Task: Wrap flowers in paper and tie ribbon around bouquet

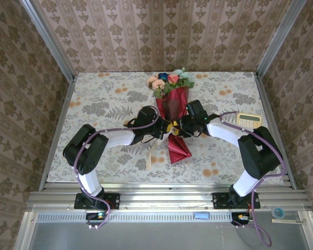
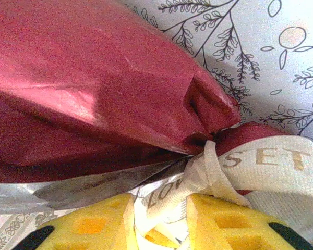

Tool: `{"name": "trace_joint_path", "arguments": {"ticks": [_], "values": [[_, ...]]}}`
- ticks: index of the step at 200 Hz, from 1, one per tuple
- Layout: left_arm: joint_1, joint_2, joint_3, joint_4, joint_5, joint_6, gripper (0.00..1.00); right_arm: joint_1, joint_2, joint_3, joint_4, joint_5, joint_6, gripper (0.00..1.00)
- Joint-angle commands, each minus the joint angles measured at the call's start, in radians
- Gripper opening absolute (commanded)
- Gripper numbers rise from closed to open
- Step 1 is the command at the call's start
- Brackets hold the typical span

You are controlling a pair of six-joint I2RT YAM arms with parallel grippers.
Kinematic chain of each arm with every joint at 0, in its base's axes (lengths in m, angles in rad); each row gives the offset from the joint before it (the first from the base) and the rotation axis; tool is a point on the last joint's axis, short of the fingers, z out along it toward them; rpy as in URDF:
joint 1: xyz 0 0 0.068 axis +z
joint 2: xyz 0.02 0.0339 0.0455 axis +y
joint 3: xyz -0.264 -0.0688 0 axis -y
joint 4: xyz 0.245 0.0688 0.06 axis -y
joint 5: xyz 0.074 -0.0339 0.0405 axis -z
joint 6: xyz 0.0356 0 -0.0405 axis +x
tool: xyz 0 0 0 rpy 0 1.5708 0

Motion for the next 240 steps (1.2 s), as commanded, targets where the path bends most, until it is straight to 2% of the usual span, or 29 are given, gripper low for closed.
{"name": "trace_joint_path", "arguments": {"ticks": [1, 50, 118, 131, 149, 165, 216, 240], "values": [[-0.008, -0.037, -0.012, 0.028, -0.014, -0.001, 0.0, -0.004, 0.022, 0.014, 0.005, 0.009, 0.019, 0.34], [-0.014, -0.042, -0.014, 0.029, -0.011, -0.004, 0.0, -0.019, 0.03, 0.023, 0.014, 0.015, 0.016, 0.3], [-0.018, -0.047, -0.013, 0.008, -0.008, 0.002, 0.0, -0.031, 0.022, 0.033, 0.007, 0.032, 0.004, 0.01], [-0.016, -0.051, -0.015, -0.008, -0.006, 0.003, 0.0, -0.03, 0.014, 0.038, -0.003, 0.04, -0.004, 0.0], [-0.009, -0.067, -0.006, -0.08, 0.003, 0.024, 0.23, -0.03, 0.002, 0.045, -0.019, 0.049, -0.017, 0.0], [0.005, -0.088, 0.006, -0.154, 0.005, 0.055, 0.36, -0.031, -0.001, 0.044, -0.021, 0.049, -0.021, 0.0], [0.057, -0.17, 0.018, -0.427, -0.013, 0.106, 0.45, -0.031, -0.019, 0.032, -0.024, 0.054, -0.032, 0.0], [0.085, -0.173, -0.008, -0.414, -0.027, 0.066, 0.49, -0.031, -0.02, 0.034, -0.027, 0.051, -0.042, 0.0]]}}
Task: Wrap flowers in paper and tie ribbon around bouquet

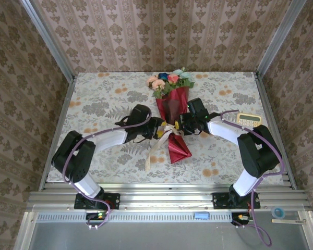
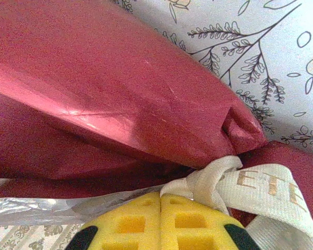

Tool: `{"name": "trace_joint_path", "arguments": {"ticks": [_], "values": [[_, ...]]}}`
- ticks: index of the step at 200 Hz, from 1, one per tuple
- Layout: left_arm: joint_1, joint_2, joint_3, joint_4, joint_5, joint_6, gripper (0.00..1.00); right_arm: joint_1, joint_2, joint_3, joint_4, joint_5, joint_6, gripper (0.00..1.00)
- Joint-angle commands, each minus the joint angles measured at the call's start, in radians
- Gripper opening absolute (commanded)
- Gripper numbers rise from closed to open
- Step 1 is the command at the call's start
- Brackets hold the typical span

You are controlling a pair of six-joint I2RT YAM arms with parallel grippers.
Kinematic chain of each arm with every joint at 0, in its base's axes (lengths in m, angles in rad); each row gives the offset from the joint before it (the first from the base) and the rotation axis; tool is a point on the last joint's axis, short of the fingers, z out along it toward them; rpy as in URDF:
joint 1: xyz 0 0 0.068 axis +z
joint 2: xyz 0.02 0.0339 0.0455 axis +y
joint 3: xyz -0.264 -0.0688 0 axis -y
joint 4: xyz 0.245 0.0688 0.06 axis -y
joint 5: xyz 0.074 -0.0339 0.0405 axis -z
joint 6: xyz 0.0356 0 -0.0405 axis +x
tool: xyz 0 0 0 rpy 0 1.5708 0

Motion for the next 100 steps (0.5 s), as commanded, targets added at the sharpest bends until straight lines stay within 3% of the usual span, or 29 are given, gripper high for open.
{"name": "trace_joint_path", "arguments": {"ticks": [1, 17, 100], "values": [[0.026, -0.016, -0.01, -0.084, -0.021, -0.009, 0.49, -0.006, -0.036, 0.015, -0.042, 0.031, -0.02, 0.0], [0.044, 0.016, 0.031, -0.083, -0.022, 0.0, 0.53, -0.006, -0.036, 0.014, -0.046, 0.03, -0.025, 0.0], [0.043, 0.22, 0.173, -0.038, 0.007, -0.059, 0.55, -0.006, -0.039, 0.024, -0.056, 0.029, -0.033, 0.0]]}}
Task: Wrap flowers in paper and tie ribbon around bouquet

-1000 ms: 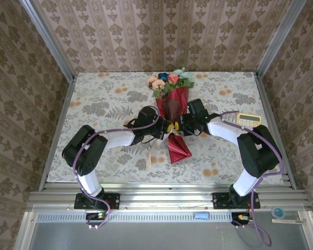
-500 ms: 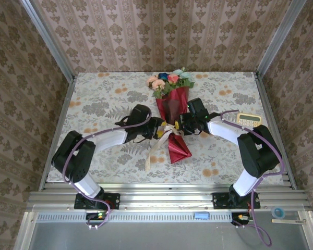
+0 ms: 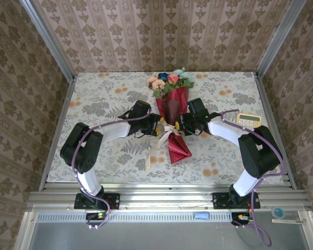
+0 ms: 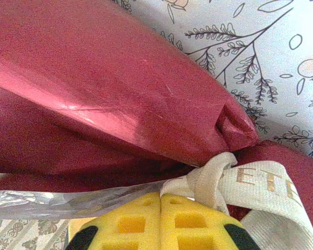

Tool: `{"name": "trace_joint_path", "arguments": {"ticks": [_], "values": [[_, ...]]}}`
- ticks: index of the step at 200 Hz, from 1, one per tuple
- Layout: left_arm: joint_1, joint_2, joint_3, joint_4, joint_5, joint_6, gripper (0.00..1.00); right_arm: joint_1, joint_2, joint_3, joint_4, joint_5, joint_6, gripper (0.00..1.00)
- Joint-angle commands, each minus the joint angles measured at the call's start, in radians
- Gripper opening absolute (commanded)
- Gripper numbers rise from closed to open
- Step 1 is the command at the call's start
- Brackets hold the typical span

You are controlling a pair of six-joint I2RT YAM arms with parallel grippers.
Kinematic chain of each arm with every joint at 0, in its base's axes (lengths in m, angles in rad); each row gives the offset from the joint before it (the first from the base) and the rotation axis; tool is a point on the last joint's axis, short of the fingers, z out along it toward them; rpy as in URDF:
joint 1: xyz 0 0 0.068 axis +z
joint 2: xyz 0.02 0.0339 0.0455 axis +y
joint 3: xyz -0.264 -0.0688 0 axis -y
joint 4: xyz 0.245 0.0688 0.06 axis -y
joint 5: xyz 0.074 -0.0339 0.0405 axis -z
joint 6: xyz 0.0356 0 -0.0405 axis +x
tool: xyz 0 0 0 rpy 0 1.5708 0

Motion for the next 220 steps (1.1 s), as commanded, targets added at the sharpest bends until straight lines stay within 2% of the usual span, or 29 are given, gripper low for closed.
{"name": "trace_joint_path", "arguments": {"ticks": [1, 24, 63, 87, 119, 152, 220], "values": [[-0.002, 0.048, 0.046, -0.004, 0.014, -0.028, 0.55, -0.006, -0.028, 0.024, -0.037, 0.029, -0.01, 0.0], [0.001, 0.061, 0.038, 0.003, -0.002, -0.038, 0.5, -0.006, -0.031, 0.027, -0.035, 0.029, -0.01, 0.0], [0.009, 0.082, 0.041, 0.023, -0.012, -0.034, 0.35, -0.005, -0.043, 0.029, -0.041, 0.033, -0.022, 0.0], [0.008, 0.087, 0.036, 0.025, -0.007, -0.031, 0.23, -0.006, -0.051, 0.028, -0.041, 0.037, -0.033, 0.0], [0.012, 0.071, 0.001, 0.026, -0.013, -0.022, 0.0, -0.008, -0.062, 0.049, -0.071, 0.049, -0.083, 0.0], [0.02, 0.057, -0.023, 0.017, -0.015, -0.002, 0.0, -0.02, -0.074, 0.101, -0.138, 0.062, -0.198, 0.0], [0.022, 0.039, -0.043, 0.016, -0.018, 0.003, 0.0, -0.059, -0.104, 0.077, -0.146, 0.064, -0.284, 0.0]]}}
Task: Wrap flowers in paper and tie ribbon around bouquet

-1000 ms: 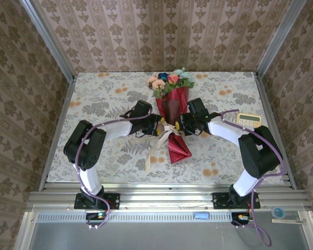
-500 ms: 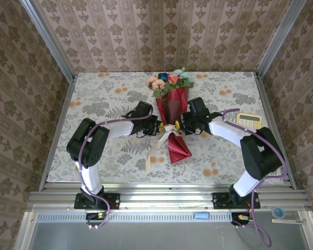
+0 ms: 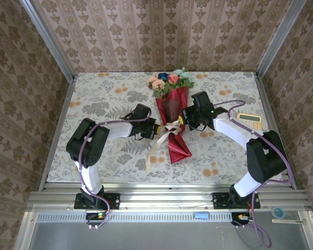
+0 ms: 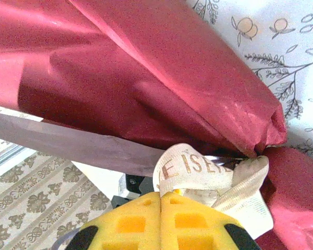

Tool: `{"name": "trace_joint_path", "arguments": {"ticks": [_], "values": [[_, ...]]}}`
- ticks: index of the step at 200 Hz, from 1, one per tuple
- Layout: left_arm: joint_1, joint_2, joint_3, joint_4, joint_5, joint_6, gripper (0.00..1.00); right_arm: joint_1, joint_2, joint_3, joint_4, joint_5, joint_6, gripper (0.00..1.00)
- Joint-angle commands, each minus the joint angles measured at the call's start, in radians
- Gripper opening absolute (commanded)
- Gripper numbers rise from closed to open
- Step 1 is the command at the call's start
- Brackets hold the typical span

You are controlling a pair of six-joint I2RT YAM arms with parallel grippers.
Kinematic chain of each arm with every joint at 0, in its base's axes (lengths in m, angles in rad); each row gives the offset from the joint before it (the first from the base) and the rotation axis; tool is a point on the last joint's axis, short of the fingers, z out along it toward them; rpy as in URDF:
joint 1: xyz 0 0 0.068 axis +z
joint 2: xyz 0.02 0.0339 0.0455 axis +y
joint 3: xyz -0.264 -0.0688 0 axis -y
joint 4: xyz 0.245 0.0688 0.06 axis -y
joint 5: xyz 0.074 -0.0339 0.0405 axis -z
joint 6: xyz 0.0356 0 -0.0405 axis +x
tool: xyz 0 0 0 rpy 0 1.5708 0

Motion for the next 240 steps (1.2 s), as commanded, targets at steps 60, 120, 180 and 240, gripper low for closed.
{"name": "trace_joint_path", "arguments": {"ticks": [60, 120, 180, 240], "values": [[-0.004, -0.08, -0.017, -0.083, -0.003, 0.038, 0.0, -0.079, -0.054, -0.053, 0.0, 0.02, -0.111, 0.0], [-0.004, -0.102, -0.034, -0.121, 0.004, 0.043, 0.0, -0.127, -0.095, -0.134, 0.023, 0.017, -0.125, 0.0], [-0.001, -0.118, -0.032, -0.165, 0.005, 0.068, 0.0, -0.187, -0.137, -0.195, 0.021, 0.015, -0.156, 0.0], [-0.001, -0.123, -0.008, -0.199, -0.002, 0.09, 0.0, -0.224, -0.159, -0.197, -0.059, 0.045, -0.211, 0.0]]}}
